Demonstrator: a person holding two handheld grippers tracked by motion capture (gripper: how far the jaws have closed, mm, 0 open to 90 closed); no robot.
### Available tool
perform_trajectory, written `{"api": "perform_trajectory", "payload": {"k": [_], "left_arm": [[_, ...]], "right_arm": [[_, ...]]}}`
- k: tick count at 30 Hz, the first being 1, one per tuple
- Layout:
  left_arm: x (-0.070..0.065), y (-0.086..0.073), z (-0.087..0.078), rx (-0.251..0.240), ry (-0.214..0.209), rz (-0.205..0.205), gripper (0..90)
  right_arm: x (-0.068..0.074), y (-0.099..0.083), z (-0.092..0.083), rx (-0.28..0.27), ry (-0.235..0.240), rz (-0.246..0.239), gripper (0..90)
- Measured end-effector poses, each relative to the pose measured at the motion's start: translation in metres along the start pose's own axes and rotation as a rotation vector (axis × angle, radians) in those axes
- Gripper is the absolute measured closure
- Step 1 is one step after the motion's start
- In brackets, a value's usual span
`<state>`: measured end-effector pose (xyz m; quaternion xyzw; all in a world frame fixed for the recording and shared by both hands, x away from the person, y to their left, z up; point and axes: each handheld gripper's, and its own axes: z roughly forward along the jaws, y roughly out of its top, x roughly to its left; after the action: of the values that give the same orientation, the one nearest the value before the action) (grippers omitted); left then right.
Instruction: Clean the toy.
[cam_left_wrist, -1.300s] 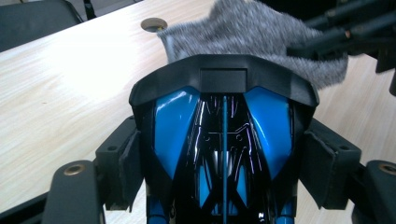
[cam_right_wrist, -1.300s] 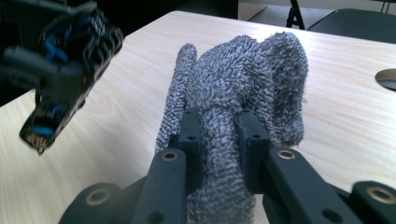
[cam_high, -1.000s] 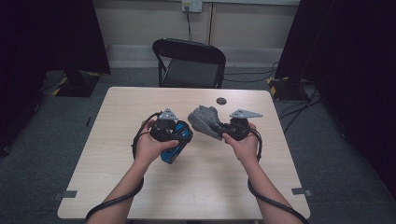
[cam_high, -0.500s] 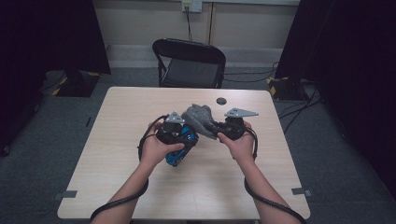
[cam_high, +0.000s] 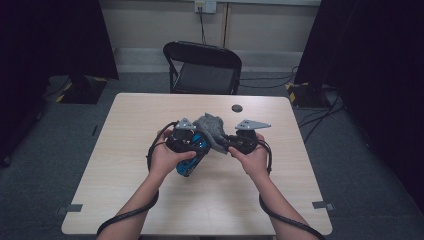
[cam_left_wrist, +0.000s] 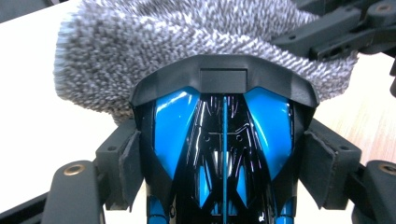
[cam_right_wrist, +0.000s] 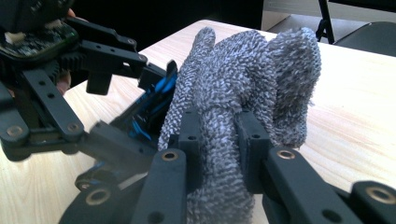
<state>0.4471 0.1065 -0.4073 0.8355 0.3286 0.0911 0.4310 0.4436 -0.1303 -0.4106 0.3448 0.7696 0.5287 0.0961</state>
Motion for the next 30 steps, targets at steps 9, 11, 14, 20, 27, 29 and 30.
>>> {"api": "perform_trajectory", "payload": {"k": [9,11,14,20,27,29,30], "left_arm": [[0.005,0.001,-0.003,-0.008,0.009,-0.014,25.5],[0.006,0.002,-0.004,-0.012,0.013,-0.016,25.5],[0.007,0.004,-0.005,-0.015,0.022,-0.016,25.6],[0.010,0.007,-0.006,-0.012,0.028,-0.011,25.6],[0.009,0.008,-0.005,-0.010,0.022,-0.020,25.5],[0.009,0.009,-0.005,-0.011,0.024,-0.018,25.6],[0.010,0.010,-0.005,-0.012,0.023,-0.018,25.5]], "right_arm": [[0.002,-0.006,0.003,0.015,0.012,-0.001,75.2],[0.002,-0.008,0.003,0.017,0.016,0.004,75.3],[0.003,-0.010,0.005,0.030,0.017,-0.002,75.3],[0.007,-0.016,0.010,0.037,0.040,-0.001,75.3],[0.006,-0.019,0.010,0.036,0.049,0.006,75.2],[0.006,-0.020,0.011,0.038,0.050,0.008,75.3],[0.006,-0.021,0.011,0.040,0.051,0.008,75.3]]}}
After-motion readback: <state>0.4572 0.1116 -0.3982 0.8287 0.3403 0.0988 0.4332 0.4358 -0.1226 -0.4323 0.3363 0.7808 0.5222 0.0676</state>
